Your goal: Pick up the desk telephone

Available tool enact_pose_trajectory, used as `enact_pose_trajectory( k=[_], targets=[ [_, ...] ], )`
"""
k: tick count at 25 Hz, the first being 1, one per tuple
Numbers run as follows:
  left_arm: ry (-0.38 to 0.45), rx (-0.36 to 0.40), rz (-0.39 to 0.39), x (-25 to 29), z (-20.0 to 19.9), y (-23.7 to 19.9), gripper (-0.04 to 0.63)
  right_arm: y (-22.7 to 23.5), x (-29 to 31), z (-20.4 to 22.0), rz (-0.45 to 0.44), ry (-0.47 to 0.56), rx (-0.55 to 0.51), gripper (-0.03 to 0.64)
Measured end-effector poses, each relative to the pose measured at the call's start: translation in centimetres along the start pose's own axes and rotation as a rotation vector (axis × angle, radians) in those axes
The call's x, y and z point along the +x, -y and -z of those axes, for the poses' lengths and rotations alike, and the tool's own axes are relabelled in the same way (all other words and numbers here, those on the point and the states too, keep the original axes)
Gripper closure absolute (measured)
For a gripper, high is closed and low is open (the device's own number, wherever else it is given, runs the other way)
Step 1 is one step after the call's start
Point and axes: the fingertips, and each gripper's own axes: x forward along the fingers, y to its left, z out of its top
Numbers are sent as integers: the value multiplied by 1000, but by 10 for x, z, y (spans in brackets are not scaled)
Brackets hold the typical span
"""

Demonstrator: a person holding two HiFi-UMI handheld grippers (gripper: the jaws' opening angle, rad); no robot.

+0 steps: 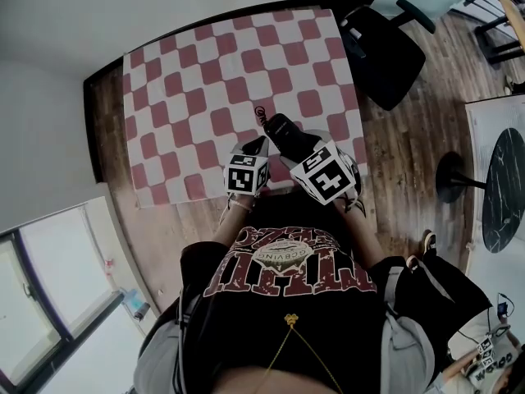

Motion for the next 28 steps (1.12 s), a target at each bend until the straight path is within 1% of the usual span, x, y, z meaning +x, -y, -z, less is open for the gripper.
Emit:
enact_pose_trajectory(
  k=[4, 13, 20, 25, 28],
  targets=[
    [-22, 0, 0, 3, 7, -1, 597, -5, -10, -5, -12, -4, -16, 325],
    [-45, 7, 8, 5, 11, 0, 597, -18, -29, -17, -36, -4, -72, 325],
    [-55, 8, 18, 10, 16, 1, 597, -23, -42, -28, -49, 10, -105, 325],
    [-60, -1, 21, 8, 16, 3, 597, -27, -46, -31, -59, 26, -104, 325],
    [-59, 8, 22, 9, 15, 4, 597, -27, -47, -32, -63, 26, -120, 326]
  ],
)
